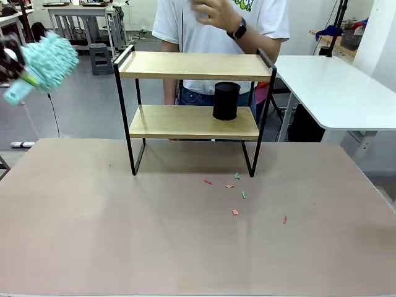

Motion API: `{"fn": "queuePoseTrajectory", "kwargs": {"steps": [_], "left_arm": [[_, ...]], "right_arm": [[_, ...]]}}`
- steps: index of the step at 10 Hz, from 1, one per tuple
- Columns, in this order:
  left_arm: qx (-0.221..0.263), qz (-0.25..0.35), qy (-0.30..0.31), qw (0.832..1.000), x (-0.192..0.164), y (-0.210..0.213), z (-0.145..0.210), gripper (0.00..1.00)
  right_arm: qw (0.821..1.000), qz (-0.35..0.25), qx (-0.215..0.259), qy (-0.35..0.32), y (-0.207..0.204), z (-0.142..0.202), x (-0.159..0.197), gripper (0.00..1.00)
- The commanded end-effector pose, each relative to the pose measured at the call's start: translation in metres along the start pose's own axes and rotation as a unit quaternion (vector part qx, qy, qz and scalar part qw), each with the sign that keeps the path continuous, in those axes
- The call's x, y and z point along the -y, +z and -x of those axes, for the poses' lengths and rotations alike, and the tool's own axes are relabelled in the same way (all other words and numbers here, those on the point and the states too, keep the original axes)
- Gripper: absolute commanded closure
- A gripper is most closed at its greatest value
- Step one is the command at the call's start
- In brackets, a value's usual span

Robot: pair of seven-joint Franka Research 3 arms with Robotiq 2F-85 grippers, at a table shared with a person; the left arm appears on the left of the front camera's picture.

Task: Clean the shelf.
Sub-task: Clean the remaining tier of the Shelf with the Duster once objects are removed.

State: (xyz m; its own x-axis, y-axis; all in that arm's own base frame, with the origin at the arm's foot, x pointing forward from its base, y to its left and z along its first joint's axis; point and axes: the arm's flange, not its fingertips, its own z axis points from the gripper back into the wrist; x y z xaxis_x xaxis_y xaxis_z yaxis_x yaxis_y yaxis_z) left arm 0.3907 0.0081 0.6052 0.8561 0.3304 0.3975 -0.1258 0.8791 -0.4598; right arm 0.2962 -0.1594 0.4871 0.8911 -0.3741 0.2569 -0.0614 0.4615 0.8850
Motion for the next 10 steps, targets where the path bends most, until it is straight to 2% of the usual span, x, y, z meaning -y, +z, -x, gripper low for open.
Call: {"fn": "queuePoseTrajectory", "kwargs": {"steps": [1, 2, 3, 4, 10], "left_arm": [[-0.026, -0.050, -0.058, 0.997, -0.013, -0.037, -0.007, 0.88], [-0.069, -0.076, -0.055, 0.993, -0.027, -0.063, -0.009, 0.88], [-0.083, -0.064, -0.027, 0.994, -0.035, -0.082, -0.015, 0.88], [-0.047, -0.053, -0.043, 0.997, -0.011, -0.056, -0.002, 0.88], [-0.047, -0.053, -0.043, 0.997, -0.011, -0.056, -0.002, 0.88]], "right_arm": [[1.000, -0.012, 0.008, 0.013, -0.002, -0.001, 0.000, 0.00], [1.000, -0.012, 0.008, 0.013, -0.002, -0.001, 0.000, 0.00], [1.000, -0.012, 0.008, 0.013, -0.002, -0.001, 0.000, 0.00], [1.000, -0.012, 0.008, 0.013, -0.002, -0.001, 0.000, 0.00], [1.000, -0.012, 0.008, 0.013, -0.002, -0.001, 0.000, 0.00]]}}
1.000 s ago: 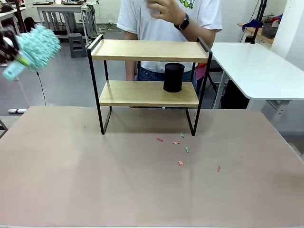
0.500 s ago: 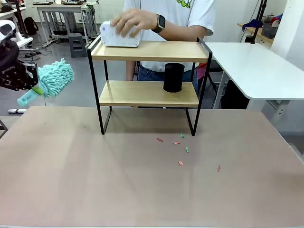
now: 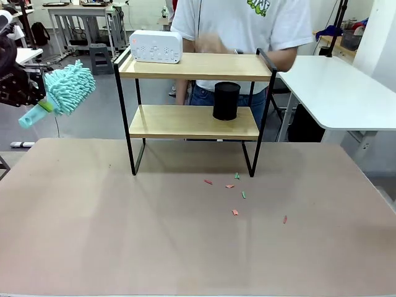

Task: Clean the shelf.
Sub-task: Hand the Duster back to the human.

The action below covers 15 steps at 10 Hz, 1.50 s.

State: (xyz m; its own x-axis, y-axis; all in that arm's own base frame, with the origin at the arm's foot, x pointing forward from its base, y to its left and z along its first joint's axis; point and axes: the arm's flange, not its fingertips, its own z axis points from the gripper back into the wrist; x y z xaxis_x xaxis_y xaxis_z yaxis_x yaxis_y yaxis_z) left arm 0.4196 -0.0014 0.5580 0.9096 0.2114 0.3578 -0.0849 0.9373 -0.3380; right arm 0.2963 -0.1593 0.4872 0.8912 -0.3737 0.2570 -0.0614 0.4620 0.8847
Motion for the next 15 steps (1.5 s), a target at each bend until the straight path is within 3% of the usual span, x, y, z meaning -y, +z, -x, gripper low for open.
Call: {"fn": "queuePoseTrajectory", "kwargs": {"steps": [1, 7, 8, 10, 11, 13, 14, 15], "left_arm": [[0.000, -0.002, 0.006, 1.000, -0.001, -0.001, 0.001, 0.88], [-0.004, -0.001, 0.002, 1.000, -0.002, -0.004, 0.000, 0.88], [0.053, 0.056, -0.005, 0.997, 0.003, 0.019, 0.000, 0.88], [0.184, 0.186, 0.007, 0.965, 0.007, 0.094, 0.009, 0.88], [0.203, 0.253, -0.039, 0.945, 0.017, 0.122, 0.022, 0.88], [0.167, 0.334, -0.168, 0.912, 0.057, 0.143, 0.054, 0.88], [0.103, 0.401, -0.254, 0.874, 0.071, 0.147, 0.068, 0.88], [0.059, 0.416, -0.305, 0.855, 0.090, 0.139, 0.077, 0.88]], "right_arm": [[1.000, -0.012, 0.009, 0.012, -0.002, -0.001, 0.000, 0.00], [1.000, 0.000, 0.000, 0.000, 0.000, 0.000, 0.000, 0.00], [0.998, -0.058, 0.038, 0.005, 0.020, 0.003, -0.003, 0.00], [0.992, -0.088, 0.054, 0.076, 0.026, -0.017, -0.045, 0.00], [0.989, -0.093, 0.043, 0.103, 0.014, -0.028, -0.069, 0.00], [0.980, -0.111, 0.007, 0.162, -0.022, -0.046, -0.122, 0.00], [0.976, -0.120, 0.021, 0.181, -0.039, -0.055, -0.154, 0.00], [0.973, -0.131, 0.019, 0.188, -0.054, -0.058, -0.177, 0.00]]}}
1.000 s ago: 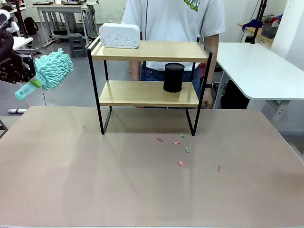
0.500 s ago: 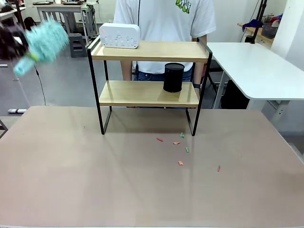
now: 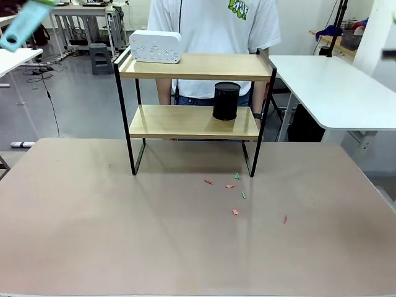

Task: Clean the shelf.
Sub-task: Hand the Duster back to the human.

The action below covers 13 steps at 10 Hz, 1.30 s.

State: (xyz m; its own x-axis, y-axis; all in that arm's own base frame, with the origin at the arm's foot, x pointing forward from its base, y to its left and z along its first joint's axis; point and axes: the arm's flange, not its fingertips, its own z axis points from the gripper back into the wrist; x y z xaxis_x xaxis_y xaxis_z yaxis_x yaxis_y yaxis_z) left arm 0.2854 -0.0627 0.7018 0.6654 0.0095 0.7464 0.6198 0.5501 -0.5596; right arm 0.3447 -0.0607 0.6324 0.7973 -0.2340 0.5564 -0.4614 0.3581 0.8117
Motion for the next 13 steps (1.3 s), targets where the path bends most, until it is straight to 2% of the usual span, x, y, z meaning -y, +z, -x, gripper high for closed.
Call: {"fn": "queuePoseTrajectory", "kwargs": {"steps": [1, 2, 3, 4, 5, 7, 8, 9, 10, 11, 13], "left_arm": [[-0.151, 0.158, -0.097, 0.971, -0.010, -0.039, 0.008, 0.88], [-0.230, 0.179, -0.130, 0.948, -0.008, -0.061, 0.013, 0.88], [-0.292, 0.196, -0.155, 0.923, -0.010, -0.077, 0.022, 0.88], [-0.337, 0.194, -0.166, 0.906, -0.015, -0.082, 0.032, 0.88], [-0.195, 0.150, -0.080, 0.966, 0.010, -0.076, 0.040, 0.88], [-0.195, 0.150, -0.080, 0.966, 0.010, -0.076, 0.040, 0.88], [-0.252, 0.172, -0.088, 0.948, -0.004, -0.090, 0.045, 0.88], [-0.318, 0.197, -0.111, 0.921, 0.003, -0.109, 0.045, 0.88], [-0.364, 0.231, -0.125, 0.894, 0.014, -0.123, 0.045, 0.88], [-0.396, 0.249, -0.133, 0.873, 0.020, -0.135, 0.044, 0.88], [-0.437, 0.264, -0.148, 0.847, 0.035, -0.163, 0.046, 0.88]], "right_arm": [[1.000, -0.016, 0.001, 0.023, -0.030, -0.022, -0.011, 0.00], [0.999, -0.022, -0.016, 0.018, -0.043, -0.024, -0.015, 0.00], [0.999, -0.023, -0.042, 0.013, -0.048, -0.017, -0.013, 0.00], [0.997, -0.023, -0.075, 0.013, -0.043, -0.002, -0.006, 0.00], [0.999, -0.020, -0.030, 0.019, -0.050, -0.018, -0.021, 0.00], [0.999, -0.020, -0.030, 0.019, -0.050, -0.018, -0.021, 0.00], [0.999, -0.020, -0.046, 0.013, -0.052, -0.013, -0.015, 0.00], [0.997, -0.024, -0.061, 0.032, -0.064, -0.024, -0.017, 0.00], [0.995, -0.048, -0.077, 0.044, -0.073, -0.037, -0.025, 0.00], [0.992, -0.052, -0.105, 0.051, -0.088, -0.047, -0.032, 0.00], [0.976, -0.075, -0.197, 0.055, -0.129, -0.045, -0.040, 0.00]]}}
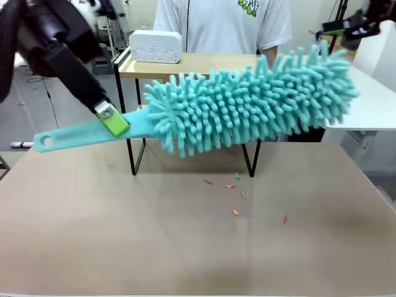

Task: Clean the shelf.
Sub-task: Hand the Duster back to the human.

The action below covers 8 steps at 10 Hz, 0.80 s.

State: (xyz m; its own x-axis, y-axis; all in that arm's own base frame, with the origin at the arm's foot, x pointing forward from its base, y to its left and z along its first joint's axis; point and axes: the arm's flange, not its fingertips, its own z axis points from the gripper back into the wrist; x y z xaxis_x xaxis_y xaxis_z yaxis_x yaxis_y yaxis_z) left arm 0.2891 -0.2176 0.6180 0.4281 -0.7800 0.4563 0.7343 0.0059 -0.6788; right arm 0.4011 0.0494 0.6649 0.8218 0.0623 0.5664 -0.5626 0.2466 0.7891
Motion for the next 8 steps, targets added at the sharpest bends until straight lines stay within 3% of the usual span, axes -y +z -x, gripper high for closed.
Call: {"fn": "queuePoseTrajectory", "kwargs": {"steps": [1, 3, 5, 8], "left_arm": [[-0.041, -0.005, -0.036, 0.998, -0.002, 0.006, -0.019, 0.88], [-0.039, -0.006, -0.039, 0.998, -0.007, 0.005, -0.032, 0.88], [-0.031, 0.003, -0.024, 0.999, -0.019, 0.007, -0.036, 0.88], [-0.027, 0.003, -0.005, 1.000, -0.029, 0.007, -0.035, 0.88]], "right_arm": [[0.994, -0.037, -0.101, 0.015, -0.031, -0.006, -0.002, 0.00], [0.980, -0.052, -0.188, 0.021, -0.052, 0.015, -0.013, 0.00], [0.967, -0.029, -0.250, 0.030, -0.057, 0.038, -0.019, 0.00], [0.956, -0.020, -0.290, 0.048, -0.053, 0.059, -0.022, 0.00]]}}
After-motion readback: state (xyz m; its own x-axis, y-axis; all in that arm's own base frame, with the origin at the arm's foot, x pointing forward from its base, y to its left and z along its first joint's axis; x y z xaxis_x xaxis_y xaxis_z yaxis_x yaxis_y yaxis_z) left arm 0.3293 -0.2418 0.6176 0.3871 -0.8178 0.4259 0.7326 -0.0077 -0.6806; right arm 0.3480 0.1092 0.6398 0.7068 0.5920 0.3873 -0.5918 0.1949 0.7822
